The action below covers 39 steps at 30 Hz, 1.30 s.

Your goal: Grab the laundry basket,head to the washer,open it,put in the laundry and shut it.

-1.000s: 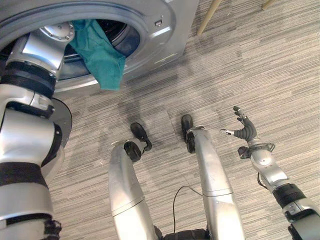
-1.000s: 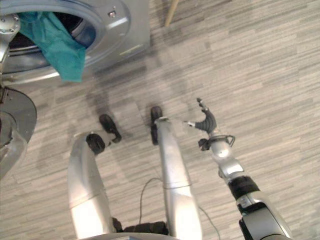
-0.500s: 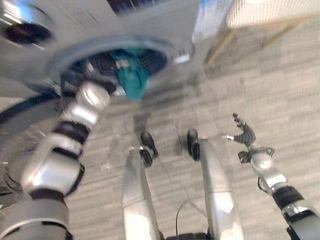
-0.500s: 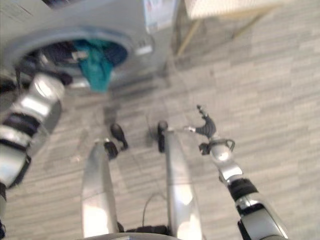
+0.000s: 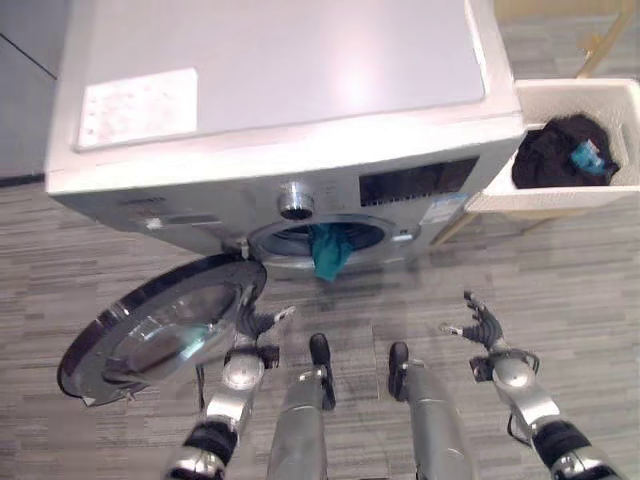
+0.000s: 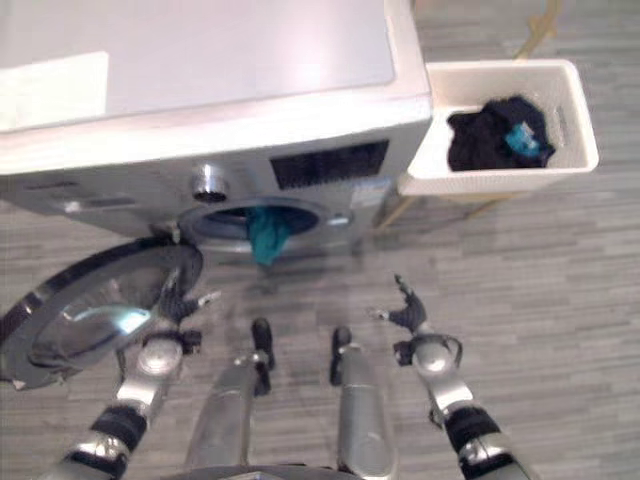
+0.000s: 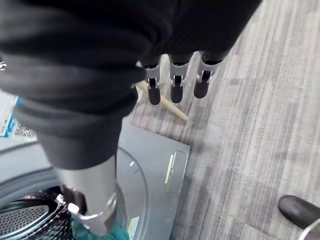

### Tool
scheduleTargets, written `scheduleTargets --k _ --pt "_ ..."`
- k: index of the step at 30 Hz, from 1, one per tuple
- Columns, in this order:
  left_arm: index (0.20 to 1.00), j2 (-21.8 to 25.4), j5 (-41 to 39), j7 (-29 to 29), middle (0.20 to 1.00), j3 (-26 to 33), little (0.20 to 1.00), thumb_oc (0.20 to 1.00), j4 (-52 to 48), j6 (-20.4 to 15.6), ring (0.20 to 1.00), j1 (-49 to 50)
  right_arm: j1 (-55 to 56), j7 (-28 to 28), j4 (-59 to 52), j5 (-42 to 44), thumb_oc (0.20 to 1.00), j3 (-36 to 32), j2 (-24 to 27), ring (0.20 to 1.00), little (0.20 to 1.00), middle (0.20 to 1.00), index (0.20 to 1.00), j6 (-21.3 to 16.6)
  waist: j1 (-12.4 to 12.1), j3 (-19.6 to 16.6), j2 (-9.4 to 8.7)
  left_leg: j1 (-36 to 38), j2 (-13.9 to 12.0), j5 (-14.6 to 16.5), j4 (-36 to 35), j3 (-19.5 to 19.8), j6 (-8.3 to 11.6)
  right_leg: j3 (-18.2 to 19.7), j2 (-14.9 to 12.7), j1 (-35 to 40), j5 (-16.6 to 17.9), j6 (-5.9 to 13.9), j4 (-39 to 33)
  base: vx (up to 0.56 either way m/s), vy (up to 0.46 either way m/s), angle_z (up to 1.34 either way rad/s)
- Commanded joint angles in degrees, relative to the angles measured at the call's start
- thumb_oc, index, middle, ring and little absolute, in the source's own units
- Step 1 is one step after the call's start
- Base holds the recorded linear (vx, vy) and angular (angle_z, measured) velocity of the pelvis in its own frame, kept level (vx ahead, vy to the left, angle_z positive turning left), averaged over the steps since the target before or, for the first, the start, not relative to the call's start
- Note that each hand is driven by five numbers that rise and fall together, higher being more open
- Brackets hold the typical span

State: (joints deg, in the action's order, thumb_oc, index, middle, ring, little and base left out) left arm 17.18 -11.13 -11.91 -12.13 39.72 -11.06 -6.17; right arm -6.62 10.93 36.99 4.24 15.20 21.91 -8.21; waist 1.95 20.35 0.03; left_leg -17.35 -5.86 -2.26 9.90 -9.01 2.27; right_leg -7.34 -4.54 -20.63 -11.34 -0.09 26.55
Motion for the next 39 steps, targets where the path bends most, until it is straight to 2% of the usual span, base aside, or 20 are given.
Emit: scheduleTargets --k 1,6,7,9,13,17,18,19,23,24,25,27,29,31,32,33,34,35,37,39 --pt "1.000 0.72 -0.23 2.28 1.000 -1.20 1.000 1.000 3.59 -0.22 1.000 0.44 2.53 -0.64 -0.65 -2.45 1.000 -1.32 1.37 1.000 1.000 1.000 1.000 -1.35 0.38 -4.27 -0.93 4.48 0.39 3.82 -0.59 -0.87 0.56 0.96 1.11 6.67 6.52 4.23 -15.41 0.12 -0.051 0.09" --pt "1.000 -0.61 0.80 3.73 1.000 -0.06 1.000 1.000 7.78 0.52 1.000 4.10 5.18 -1.72 2.11 -2.57 1.000 -2.12 0.01 1.000 1.000 1.000 1.000 -1.21 -0.04 -8.00 -1.49 10.39 1.87 3.60 -4.78 0.39 0.31 2.19 1.70 12.99 8.38 4.89 -21.99 0.13 0.011 -0.06" --pt "1.000 -1.15 1.63 3.81 1.000 -0.57 1.000 1.000 9.38 0.37 1.000 4.27 5.71 -1.94 3.51 -2.20 1.000 -2.45 -0.24 1.000 1.000 1.000 1.000 -1.08 -0.78 -8.82 -1.77 11.92 4.53 4.29 -5.44 6.05 0.23 3.48 1.88 15.03 9.03 5.06 -23.99 0.09 0.063 -0.15" --pt "1.000 -2.22 2.01 4.43 1.000 -1.27 1.000 1.000 10.84 0.56 1.000 4.64 6.22 -2.26 4.94 -2.03 1.000 -3.03 -0.61 1.000 1.000 1.000 1.000 -1.01 -0.64 -10.57 -1.55 14.21 6.07 5.14 -8.01 9.45 -0.17 4.91 2.28 16.83 9.41 5.39 -25.71 0.15 0.082 -0.27" --pt "1.000 -3.74 4.73 5.29 1.000 -2.81 1.000 1.000 14.24 1.43 1.000 4.36 7.62 -2.53 6.51 -0.92 1.000 -4.52 -1.52 1.000 1.000 1.000 1.000 -0.22 1.00 -13.31 -0.90 19.05 6.34 5.63 -11.80 4.44 -1.21 7.96 2.23 18.36 10.92 6.59 -26.85 0.10 0.124 -0.65" --pt "1.000 -4.05 5.99 4.30 1.000 -3.26 1.000 1.000 14.52 1.02 1.000 3.59 7.88 -2.25 5.55 -0.34 1.000 -4.42 -2.22 1.000 1.000 1.000 1.000 -0.07 1.32 -12.57 -0.60 19.99 6.34 6.25 -12.51 -0.04 -1.90 10.17 2.62 16.32 11.52 7.88 -25.05 -0.05 0.084 -0.91" --pt "1.000 -3.85 6.16 3.77 1.000 -3.14 1.000 1.000 14.21 0.91 1.000 2.93 7.68 -2.11 4.40 0.10 1.000 -4.61 -2.57 1.000 1.000 1.000 1.000 -0.01 1.30 -11.63 -0.41 20.20 5.85 6.73 -12.35 -3.25 -2.26 9.00 2.10 14.29 12.03 8.77 -23.49 -0.09 0.039 -1.43" --pt "1.000 -3.83 6.16 3.77 1.000 -3.14 1.000 1.000 14.22 0.91 1.000 2.91 7.67 -2.11 4.39 0.10 1.000 -4.61 -2.59 1.000 1.000 1.000 1.000 -0.01 1.22 -11.77 -0.46 20.01 5.86 6.65 -12.35 -3.34 -2.24 9.10 2.11 14.08 12.14 8.74 -23.52 -0.10 -0.008 -1.87" --pt "1.000 -2.55 7.76 3.07 1.000 -3.20 1.000 1.000 12.59 1.22 1.000 2.41 7.89 -1.48 1.97 0.33 1.000 -5.30 -3.37 1.000 1.000 1.000 1.000 -0.57 -0.48 -10.59 1.06 21.50 3.04 8.70 -11.21 -10.89 -1.66 -12.62 -5.04 12.57 9.74 8.49 -19.54 0.00 -0.062 -1.51" --pt "1.000 -2.25 8.19 3.26 1.000 -3.11 1.000 1.000 12.00 1.44 1.000 2.47 7.82 -1.23 1.66 -0.13 1.000 -5.27 -3.20 1.000 1.000 1.000 1.000 -0.45 -0.78 -10.47 1.25 21.84 2.67 8.95 -10.85 -12.37 -1.80 -15.63 -6.45 12.34 9.59 8.39 -18.23 0.11 -0.110 -1.60" --pt "1.000 -1.84 8.25 3.32 1.000 -2.67 1.000 1.000 11.02 1.55 1.000 2.88 7.81 -0.80 1.34 -0.84 1.000 -5.21 -3.15 1.000 1.000 1.000 1.000 -0.08 -1.09 -10.57 1.56 23.01 2.25 9.48 -10.91 -16.28 -1.94 -20.56 -8.90 12.16 9.78 8.42 -16.17 0.04 -0.095 -1.52" --pt "1.000 -1.78 8.36 3.68 1.000 -2.87 1.000 1.000 11.07 1.52 1.000 2.85 8.00 -0.86 1.19 -0.76 1.000 -5.40 -3.18 1.000 1.000 1.000 1.000 0.08 -0.76 -10.83 1.50 23.41 2.25 9.75 -10.77 -17.23 -1.76 -20.11 -8.72 12.61 9.55 8.44 -17.19 0.08 -0.149 -1.35" --pt "1.000 -2.13 8.80 3.71 1.000 -3.38 1.000 1.000 11.86 1.38 1.000 2.70 9.16 -0.87 0.61 -0.03 1.000 -6.04 -2.93 1.000 1.000 1.000 1.000 0.04 0.39 -10.74 2.03 23.59 1.12 10.97 -7.73 -17.69 -0.99 -16.97 -7.37 12.92 8.76 7.97 -18.70 0.16 -0.228 -0.88" --pt "1.000 -3.33 8.31 3.82 1.000 -3.79 1.000 1.000 12.20 1.20 1.000 2.76 10.41 -0.87 0.43 0.38 1.000 -6.21 -2.19 1.000 1.000 1.000 1.000 -0.10 0.69 -10.03 2.55 21.39 -2.65 10.90 1.46 -18.11 0.65 -15.38 -5.29 15.12 8.04 6.53 -21.61 0.13 -0.241 -0.39" --pt "1.000 -3.34 8.31 3.81 1.000 -3.79 1.000 1.000 12.20 1.20 1.000 2.75 10.41 -0.87 0.43 0.38 1.000 -6.22 -2.18 1.000 1.000 1.000 1.000 -0.10 0.69 -10.03 2.61 21.30 -2.76 10.99 1.64 -18.08 0.68 -15.41 -5.22 15.14 8.06 6.51 -21.66 0.11 -0.346 -0.48" --pt "1.000 -4.30 7.24 3.95 1.000 -4.13 1.000 1.000 11.44 1.03 1.000 2.41 10.76 -0.66 0.72 0.03 1.000 -6.21 -0.85 1.000 1.000 1.000 1.000 0.45 -0.06 -8.11 2.74 17.21 -6.76 6.91 12.45 -15.11 2.25 -14.05 -2.80 17.53 7.13 4.31 -23.71 0.13 -0.299 -0.45" --pt "1.000 -4.93 6.22 4.02 1.000 -4.88 1.000 1.000 10.88 0.76 1.000 2.44 10.45 -0.49 0.83 0.03 1.000 -6.28 -0.13 1.000 1.000 1.000 1.000 0.64 -1.08 -7.02 2.47 13.27 -5.26 5.37 16.04 -9.15 2.82 -12.56 -1.65 19.00 6.51 3.31 -25.31 0.13 -0.299 -0.32" --pt "1.000 -4.92 6.21 4.02 1.000 -4.90 1.000 1.000 10.86 0.77 1.000 2.44 10.45 -0.50 0.83 0.03 1.000 -6.30 -0.13 1.000 1.000 1.000 1.000 0.65 -1.01 -7.05 2.49 13.17 -5.28 5.39 16.13 -9.03 2.84 -12.65 -1.64 19.03 6.50 3.29 -25.36 0.12 -0.120 -0.32" --pt "1.000 -5.39 5.93 3.56 1.000 -5.66 1.000 1.000 10.25 0.62 1.000 2.72 10.81 -0.60 -0.20 0.55 1.000 -6.31 0.06 1.000 1.000 1.000 1.000 0.60 -1.79 -6.78 1.84 10.33 -1.49 7.94 13.62 -4.73 1.95 -10.32 -1.14 19.97 6.14 3.75 -27.05 0.16 -0.042 -0.83" --pt "1.000 -5.76 5.97 3.38 1.000 -6.17 1.000 1.000 10.21 0.90 1.000 2.69 10.85 -0.73 -0.66 0.66 1.000 -6.09 0.26 1.000 1.000 1.000 1.000 0.45 -2.41 -6.78 1.41 8.65 1.88 7.48 6.72 -2.98 0.67 -8.99 -1.39 20.20 6.46 4.40 -27.76 0.20 0.003 -0.59"
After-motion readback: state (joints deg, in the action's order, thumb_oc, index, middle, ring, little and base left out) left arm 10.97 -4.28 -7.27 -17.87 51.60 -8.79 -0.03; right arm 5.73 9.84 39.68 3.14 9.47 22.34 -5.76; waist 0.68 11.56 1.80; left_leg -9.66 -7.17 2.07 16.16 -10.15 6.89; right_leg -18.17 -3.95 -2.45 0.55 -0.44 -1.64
